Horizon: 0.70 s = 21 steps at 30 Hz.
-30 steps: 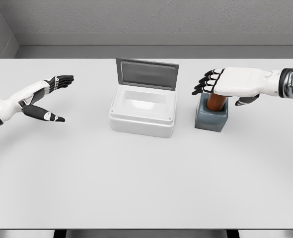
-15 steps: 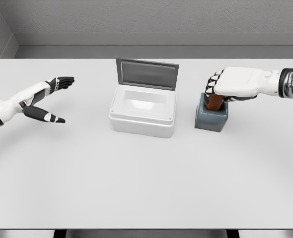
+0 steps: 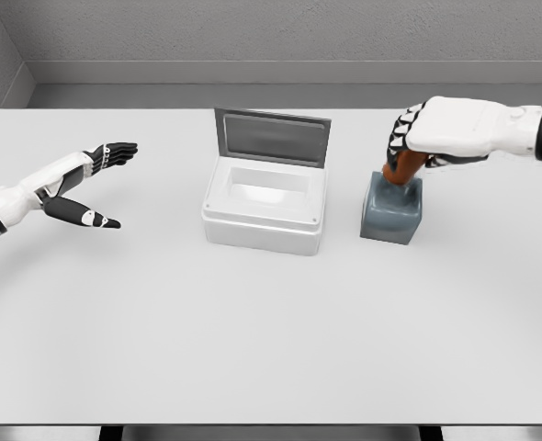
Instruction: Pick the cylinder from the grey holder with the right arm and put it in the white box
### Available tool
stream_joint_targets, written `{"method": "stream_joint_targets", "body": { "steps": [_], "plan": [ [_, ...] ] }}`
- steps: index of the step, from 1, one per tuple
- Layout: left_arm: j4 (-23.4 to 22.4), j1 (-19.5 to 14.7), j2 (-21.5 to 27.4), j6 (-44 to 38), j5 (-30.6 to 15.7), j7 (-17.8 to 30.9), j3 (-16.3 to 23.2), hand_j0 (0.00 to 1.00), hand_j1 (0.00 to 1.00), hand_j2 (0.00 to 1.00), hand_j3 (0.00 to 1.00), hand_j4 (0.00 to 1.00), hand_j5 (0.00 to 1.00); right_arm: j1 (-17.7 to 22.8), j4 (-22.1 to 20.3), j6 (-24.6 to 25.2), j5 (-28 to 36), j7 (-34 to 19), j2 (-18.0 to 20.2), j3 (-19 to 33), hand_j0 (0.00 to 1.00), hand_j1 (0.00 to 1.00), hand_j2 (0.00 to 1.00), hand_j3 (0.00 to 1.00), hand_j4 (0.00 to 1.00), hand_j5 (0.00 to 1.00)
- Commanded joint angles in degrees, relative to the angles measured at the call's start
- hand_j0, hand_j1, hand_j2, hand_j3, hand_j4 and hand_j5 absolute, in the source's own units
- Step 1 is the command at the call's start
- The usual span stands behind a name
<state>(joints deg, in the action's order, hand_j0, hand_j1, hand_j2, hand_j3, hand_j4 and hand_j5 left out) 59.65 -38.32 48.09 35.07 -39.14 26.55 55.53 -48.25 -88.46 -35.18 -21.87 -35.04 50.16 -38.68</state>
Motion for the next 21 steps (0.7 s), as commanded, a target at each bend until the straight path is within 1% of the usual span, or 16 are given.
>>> {"method": "stream_joint_targets", "body": {
  "steps": [1,6,8,11,21],
  "plan": [
    [0.0,0.0,0.1,-0.1,-0.4,0.0,-0.1,1.0,1.0,1.0,1.0,1.0,1.0,0.0,-1.3,0.2,1.7,0.0,-0.2,0.4,0.49,0.49,0.49,0.49,0.49,0.49],
    [0.0,0.0,0.0,-0.1,-0.3,0.0,-0.1,1.0,1.0,1.0,1.0,1.0,1.0,-1.4,-2.3,0.2,1.8,0.0,-2.7,-0.1,0.49,0.49,0.49,0.49,0.49,0.49],
    [0.0,0.0,-0.4,-0.1,-0.1,0.1,-0.1,1.0,1.0,1.0,1.0,1.0,1.0,-1.7,-2.3,0.2,1.8,0.0,-3.5,-0.1,0.49,0.49,0.49,0.49,0.49,0.49],
    [0.2,0.0,-0.7,-0.1,-0.1,0.2,1.0,1.0,1.0,1.0,1.0,1.0,1.0,-2.5,-2.3,0.2,1.8,0.0,-4.6,-0.3,0.49,0.49,0.49,0.49,0.49,0.49],
    [0.2,0.0,-0.6,-0.1,-0.1,0.3,1.0,1.0,1.0,1.0,1.0,1.0,1.0,-4.4,-2.0,0.2,1.7,0.0,-8.4,-1.6,0.48,0.48,0.48,0.48,0.48,0.48]
  ]
}}
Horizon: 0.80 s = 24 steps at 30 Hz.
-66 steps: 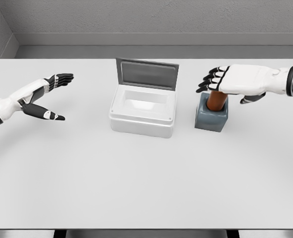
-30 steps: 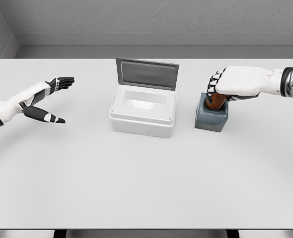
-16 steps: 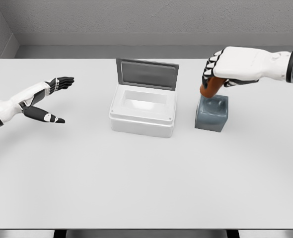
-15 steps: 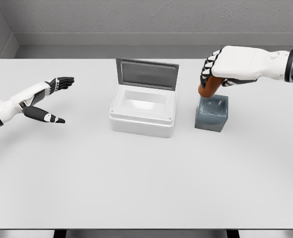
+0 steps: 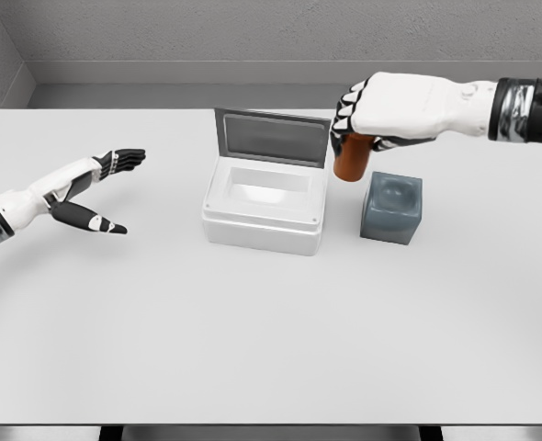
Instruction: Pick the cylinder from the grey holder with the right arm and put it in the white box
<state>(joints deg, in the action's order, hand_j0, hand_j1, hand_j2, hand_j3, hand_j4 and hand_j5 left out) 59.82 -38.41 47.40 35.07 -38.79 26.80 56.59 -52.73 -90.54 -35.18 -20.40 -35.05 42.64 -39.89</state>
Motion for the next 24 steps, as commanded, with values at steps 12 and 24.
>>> {"method": "stream_joint_targets", "body": {
  "steps": [12,24],
  "plan": [
    [0.0,0.1,0.1,-0.1,-0.4,0.1,-0.1,1.0,1.0,1.0,1.0,1.0,1.0,-1.3,2.0,0.2,-0.5,0.0,-5.5,-4.8,0.48,0.48,0.48,0.48,0.48,0.48],
    [0.1,0.2,0.1,-0.1,-0.3,0.1,-0.1,1.0,1.0,1.0,1.0,1.0,1.0,-1.4,5.5,0.2,-2.3,0.0,-8.4,-4.9,0.48,0.48,0.48,0.48,0.48,0.48]
  ]
}}
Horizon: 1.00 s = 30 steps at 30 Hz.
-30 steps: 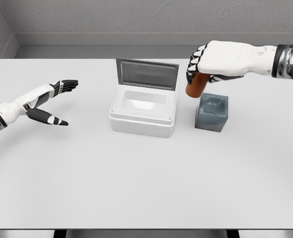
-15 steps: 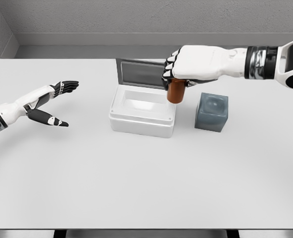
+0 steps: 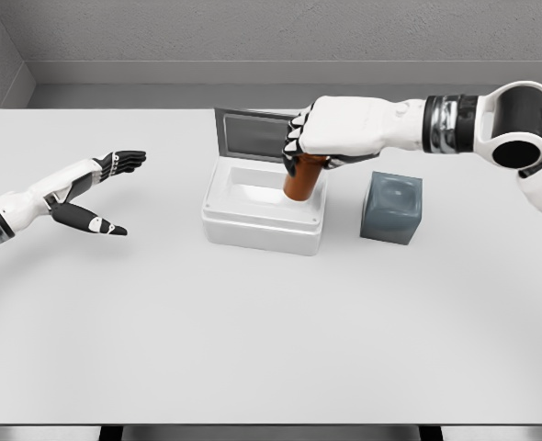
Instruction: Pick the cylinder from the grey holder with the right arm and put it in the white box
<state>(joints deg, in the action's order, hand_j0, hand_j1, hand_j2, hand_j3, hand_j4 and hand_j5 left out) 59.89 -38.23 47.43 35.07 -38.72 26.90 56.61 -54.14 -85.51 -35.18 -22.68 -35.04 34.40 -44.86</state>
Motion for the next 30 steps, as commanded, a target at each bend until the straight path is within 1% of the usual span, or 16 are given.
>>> {"method": "stream_joint_targets", "body": {
  "steps": [1,3,11,12,13,14,16,18,19,20,21,22,24,26,28,30],
  "plan": [
    [0.0,0.0,0.0,-0.1,-0.4,0.0,-0.1,1.0,1.0,1.0,1.0,1.0,1.0,0.0,0.5,0.2,0.0,0.0,-0.2,0.0,0.48,0.48,0.48,0.48,0.48,0.48],
    [0.0,0.0,0.0,-0.1,-0.4,0.0,-0.1,1.0,1.0,1.0,1.0,1.0,1.0,-0.4,0.6,0.2,-0.3,0.0,0.1,0.3,1.0,1.0,1.0,1.0,1.0,1.0],
    [0.0,0.0,0.0,-0.1,-0.5,0.0,-0.2,1.0,1.0,1.0,1.0,1.0,1.0,-0.1,-0.3,0.2,-0.2,0.0,0.4,0.4,1.0,1.0,1.0,1.0,1.0,1.0],
    [0.0,0.0,0.0,-0.1,-0.5,0.0,-0.1,1.0,1.0,1.0,1.0,1.0,1.0,0.2,-0.7,0.2,-0.1,0.0,1.2,0.6,1.0,1.0,1.0,1.0,1.0,1.0],
    [0.0,0.0,0.0,-0.1,-0.5,0.0,-0.1,1.0,1.0,1.0,1.0,1.0,1.0,0.4,-1.4,0.2,0.0,0.0,2.9,0.7,1.0,1.0,1.0,1.0,1.0,1.0],
    [0.0,0.0,0.0,-0.1,-0.5,0.0,-0.1,1.0,1.0,1.0,1.0,1.0,1.0,0.6,-1.6,0.2,0.1,0.0,3.7,0.9,1.0,1.0,1.0,1.0,1.0,1.0],
    [0.5,-0.4,-0.6,-0.1,-0.5,0.0,-0.1,1.0,1.0,1.0,1.0,1.0,1.0,1.8,-4.1,0.2,0.1,0.0,6.6,1.4,1.0,1.0,1.0,1.0,1.0,1.0],
    [1.5,-2.4,-0.3,-0.1,-0.9,-0.1,-0.1,1.0,1.0,1.0,1.0,1.0,1.0,4.1,-7.8,0.2,0.2,0.0,9.7,4.9,1.0,1.0,1.0,1.0,1.0,1.0],
    [1.5,-3.7,-0.7,-0.1,-0.9,0.0,-0.2,1.0,1.0,1.0,1.0,1.0,1.0,5.5,-10.3,0.2,0.2,0.0,12.8,6.8,1.0,1.0,1.0,1.0,1.0,1.0],
    [1.5,-5.4,-2.0,-0.1,-0.8,0.1,-0.2,1.0,1.0,1.0,1.0,1.0,1.0,6.9,-10.9,0.2,0.9,0.0,15.3,8.7,1.0,1.0,1.0,1.0,1.0,1.0],
    [1.5,-6.9,-2.8,-0.1,-0.7,0.1,-0.2,1.0,1.0,1.0,1.0,1.0,1.0,8.8,-10.9,0.2,2.4,0.0,17.5,12.0,1.0,1.0,1.0,1.0,1.0,1.0],
    [1.5,-7.5,-3.8,-0.1,-0.7,0.2,-0.2,1.0,1.0,1.0,1.0,1.0,1.0,10.5,-10.6,0.2,3.8,0.0,20.1,14.7,1.0,1.0,1.0,1.0,1.0,1.0],
    [1.3,-8.9,-5.9,-0.1,-0.5,0.6,-0.2,1.0,1.0,1.0,1.0,1.0,1.0,13.0,-9.9,0.2,3.9,0.0,22.9,17.3,1.0,1.0,1.0,1.0,1.0,1.0],
    [0.6,-9.8,-8.0,-0.1,-0.5,1.0,-0.2,1.0,1.0,1.0,1.0,1.0,1.0,14.2,-8.6,0.2,4.0,0.0,23.4,17.8,1.0,1.0,1.0,1.0,1.0,1.0],
    [0.7,-10.5,-9.9,-0.1,-0.7,1.1,-0.2,1.0,1.0,1.0,1.0,1.0,1.0,14.3,-4.8,0.2,4.0,0.0,23.3,17.8,1.0,1.0,1.0,1.0,1.0,1.0],
    [0.8,-10.6,-11.4,-0.1,-0.7,1.1,-0.2,1.0,1.0,1.0,1.0,1.0,1.0,14.3,-2.8,0.2,4.0,0.0,23.3,17.7,1.0,1.0,1.0,1.0,1.0,1.0]
  ]
}}
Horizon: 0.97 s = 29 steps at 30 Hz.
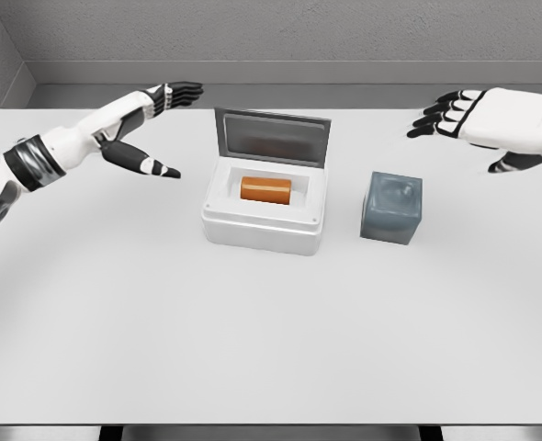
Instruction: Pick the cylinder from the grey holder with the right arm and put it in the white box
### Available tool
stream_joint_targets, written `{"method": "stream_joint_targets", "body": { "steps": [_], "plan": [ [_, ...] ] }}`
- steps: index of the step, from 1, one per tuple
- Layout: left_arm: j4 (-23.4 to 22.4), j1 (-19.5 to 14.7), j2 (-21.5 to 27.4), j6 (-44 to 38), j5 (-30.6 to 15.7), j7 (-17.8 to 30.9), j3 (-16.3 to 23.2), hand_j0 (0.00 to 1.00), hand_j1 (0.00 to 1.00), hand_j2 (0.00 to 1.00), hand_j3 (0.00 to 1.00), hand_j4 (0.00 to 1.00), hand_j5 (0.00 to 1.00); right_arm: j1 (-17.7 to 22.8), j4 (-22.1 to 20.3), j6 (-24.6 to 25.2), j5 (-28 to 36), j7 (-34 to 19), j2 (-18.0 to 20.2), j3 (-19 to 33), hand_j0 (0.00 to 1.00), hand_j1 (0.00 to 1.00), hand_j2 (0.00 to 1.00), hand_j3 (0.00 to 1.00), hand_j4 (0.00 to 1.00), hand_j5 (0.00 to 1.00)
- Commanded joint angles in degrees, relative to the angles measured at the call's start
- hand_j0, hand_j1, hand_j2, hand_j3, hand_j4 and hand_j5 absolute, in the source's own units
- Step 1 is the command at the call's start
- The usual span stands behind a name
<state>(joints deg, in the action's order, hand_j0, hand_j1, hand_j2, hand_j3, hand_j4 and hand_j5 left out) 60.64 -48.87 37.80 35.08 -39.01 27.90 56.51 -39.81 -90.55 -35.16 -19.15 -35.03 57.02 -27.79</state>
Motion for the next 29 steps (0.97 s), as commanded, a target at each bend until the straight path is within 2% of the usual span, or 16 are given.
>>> {"method": "stream_joint_targets", "body": {
  "steps": [1,7,10,15,21,22,26,29],
  "plan": [
    [0.0,0.0,-2.2,-0.1,-0.5,0.1,-0.1,1.0,1.0,1.0,1.0,1.0,1.0,0.0,2.3,0.2,0.3,0.0,0.5,0.2,1.0,1.0,1.0,1.0,1.0,1.0],
    [0.8,-0.2,-2.5,-0.1,-0.4,0.5,-0.1,1.0,1.0,1.0,1.0,1.0,1.0,0.5,2.2,0.2,0.3,0.0,-0.9,-0.2,1.0,1.0,1.0,1.0,1.0,1.0],
    [4.0,0.3,-1.7,-0.1,-0.4,0.5,-0.1,1.0,1.0,1.0,1.0,1.0,1.0,0.5,2.2,0.2,0.3,0.0,-0.9,-0.2,1.0,1.0,1.0,1.0,1.0,1.0],
    [5.5,0.4,-0.5,-0.1,-0.5,0.5,-0.1,1.0,1.0,1.0,1.0,1.0,1.0,0.4,2.2,0.2,0.3,0.0,-0.9,-0.2,1.0,1.0,1.0,1.0,1.0,1.0],
    [5.1,0.6,0.7,-0.1,-0.5,0.4,-0.2,1.0,1.0,1.0,1.0,1.0,1.0,0.4,2.1,0.2,0.3,0.0,-0.9,-0.2,1.0,1.0,1.0,1.0,1.0,1.0],
    [5.1,0.8,2.5,-0.1,-0.5,0.3,-0.2,1.0,1.0,1.0,1.0,1.0,1.0,0.4,2.0,0.2,0.3,0.0,-0.9,-0.2,1.0,1.0,1.0,1.0,1.0,1.0],
    [3.6,4.0,5.8,-0.1,-0.5,0.1,-0.3,1.0,1.0,1.0,1.0,1.0,1.0,0.4,2.1,0.2,0.3,0.0,-0.9,-0.2,1.0,1.0,1.0,1.0,1.0,1.0],
    [2.7,4.2,5.8,-0.1,-0.7,0.1,-0.3,1.0,1.0,1.0,1.0,1.0,1.0,0.4,2.0,0.2,0.3,0.0,-0.9,-0.2,1.0,1.0,1.0,1.0,1.0,1.0]
  ]
}}
